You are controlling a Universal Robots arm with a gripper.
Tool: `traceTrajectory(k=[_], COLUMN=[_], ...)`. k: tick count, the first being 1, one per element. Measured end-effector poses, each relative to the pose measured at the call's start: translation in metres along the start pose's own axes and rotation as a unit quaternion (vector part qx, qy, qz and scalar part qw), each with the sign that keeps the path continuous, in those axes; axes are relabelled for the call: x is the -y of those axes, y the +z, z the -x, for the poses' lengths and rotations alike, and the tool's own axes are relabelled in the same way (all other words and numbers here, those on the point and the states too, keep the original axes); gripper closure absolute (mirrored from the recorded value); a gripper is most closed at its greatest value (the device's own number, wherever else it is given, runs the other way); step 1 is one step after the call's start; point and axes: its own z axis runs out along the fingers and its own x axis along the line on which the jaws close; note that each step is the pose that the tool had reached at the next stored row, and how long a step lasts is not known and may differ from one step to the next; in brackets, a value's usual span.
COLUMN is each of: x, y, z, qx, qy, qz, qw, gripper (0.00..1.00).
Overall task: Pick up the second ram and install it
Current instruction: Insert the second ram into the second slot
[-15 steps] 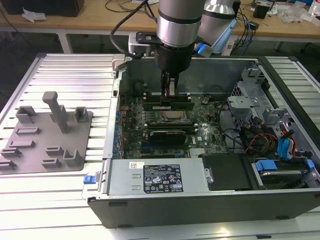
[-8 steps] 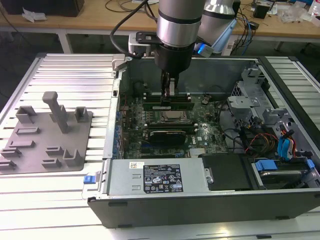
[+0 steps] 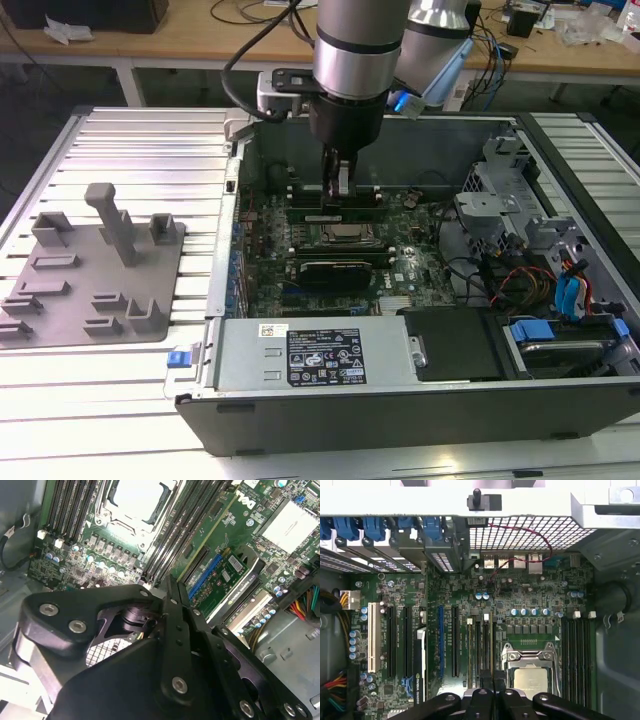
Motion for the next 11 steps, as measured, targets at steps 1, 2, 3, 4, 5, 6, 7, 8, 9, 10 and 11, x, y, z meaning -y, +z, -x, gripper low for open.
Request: traceTrajectory(k=[1, 2, 3, 4, 5, 6, 7, 8, 9, 10, 11], x=[0.0001, 0.0002, 0.0002, 0.0003, 0.0003, 0.0003, 0.0003, 0.0004, 0.0005, 0.0006, 0.0007], y=[0.0018, 0.0041, 0.0056, 0.0061, 0.0067, 0.0075, 0.0079, 0.0085, 0.0109, 0.0133, 0.0169], z=[0.0, -0.0001, -0.0001, -0.0002, -0.0002, -0.0002, -0.0002, -0.0002, -0.0003, -0.0003, -0.0004], qx=[0.0, 0.0, 0.0, 0.0, 0.0, 0.0, 0.0, 0.0, 0.0, 0.0, 0.0], qy=[0.0, 0.0, 0.0, 0.0, 0.0, 0.0, 0.0, 0.0, 0.0, 0.0, 0.0], qz=[0.0, 0.0, 0.0, 0.0, 0.0, 0.0, 0.0, 0.0, 0.0, 0.0, 0.0], qw=[1.0, 1.0, 1.0, 1.0, 1.0, 1.0, 1.0, 1.0, 1.0, 1.0, 1.0], gripper=[0.91, 0.91, 0.91, 0.91, 0.91, 0.91, 0.91, 0.91, 0.91, 0.91, 0.91])
